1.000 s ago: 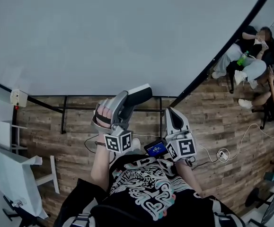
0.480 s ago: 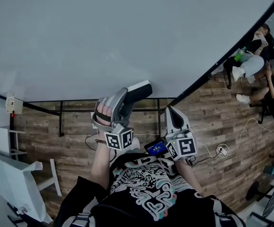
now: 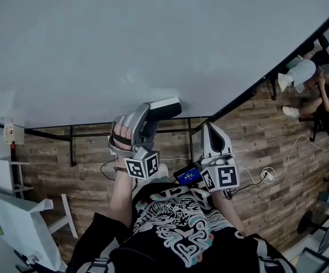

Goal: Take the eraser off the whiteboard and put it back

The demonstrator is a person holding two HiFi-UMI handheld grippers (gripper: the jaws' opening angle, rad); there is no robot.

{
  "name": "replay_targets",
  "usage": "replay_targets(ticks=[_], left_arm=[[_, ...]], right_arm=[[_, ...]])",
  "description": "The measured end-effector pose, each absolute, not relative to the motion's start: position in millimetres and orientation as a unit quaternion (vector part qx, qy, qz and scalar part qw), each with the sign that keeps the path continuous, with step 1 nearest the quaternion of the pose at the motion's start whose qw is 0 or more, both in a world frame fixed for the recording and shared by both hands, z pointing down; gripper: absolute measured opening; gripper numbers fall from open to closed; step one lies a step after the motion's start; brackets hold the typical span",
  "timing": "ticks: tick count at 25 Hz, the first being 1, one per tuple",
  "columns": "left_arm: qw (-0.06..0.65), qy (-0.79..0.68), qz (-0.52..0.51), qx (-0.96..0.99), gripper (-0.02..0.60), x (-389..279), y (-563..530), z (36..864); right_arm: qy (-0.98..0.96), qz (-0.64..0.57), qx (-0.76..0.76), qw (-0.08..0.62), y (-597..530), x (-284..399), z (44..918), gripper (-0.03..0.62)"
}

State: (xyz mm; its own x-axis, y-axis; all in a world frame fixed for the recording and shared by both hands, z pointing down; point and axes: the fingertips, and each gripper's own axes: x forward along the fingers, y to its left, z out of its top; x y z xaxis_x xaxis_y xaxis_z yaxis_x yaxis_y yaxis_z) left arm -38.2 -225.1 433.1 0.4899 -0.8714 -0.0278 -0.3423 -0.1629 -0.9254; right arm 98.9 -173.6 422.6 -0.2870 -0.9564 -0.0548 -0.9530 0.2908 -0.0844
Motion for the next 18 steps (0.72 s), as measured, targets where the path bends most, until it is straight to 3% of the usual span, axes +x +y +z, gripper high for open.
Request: replay_targets(ticks=[18], left_arm=[[0.499, 0.43, -0.266, -0.704, 0.305, -41, -235, 435]], right_arm=[[0.785, -0.023, -0.616, 0.055, -193, 102, 424, 0.012]])
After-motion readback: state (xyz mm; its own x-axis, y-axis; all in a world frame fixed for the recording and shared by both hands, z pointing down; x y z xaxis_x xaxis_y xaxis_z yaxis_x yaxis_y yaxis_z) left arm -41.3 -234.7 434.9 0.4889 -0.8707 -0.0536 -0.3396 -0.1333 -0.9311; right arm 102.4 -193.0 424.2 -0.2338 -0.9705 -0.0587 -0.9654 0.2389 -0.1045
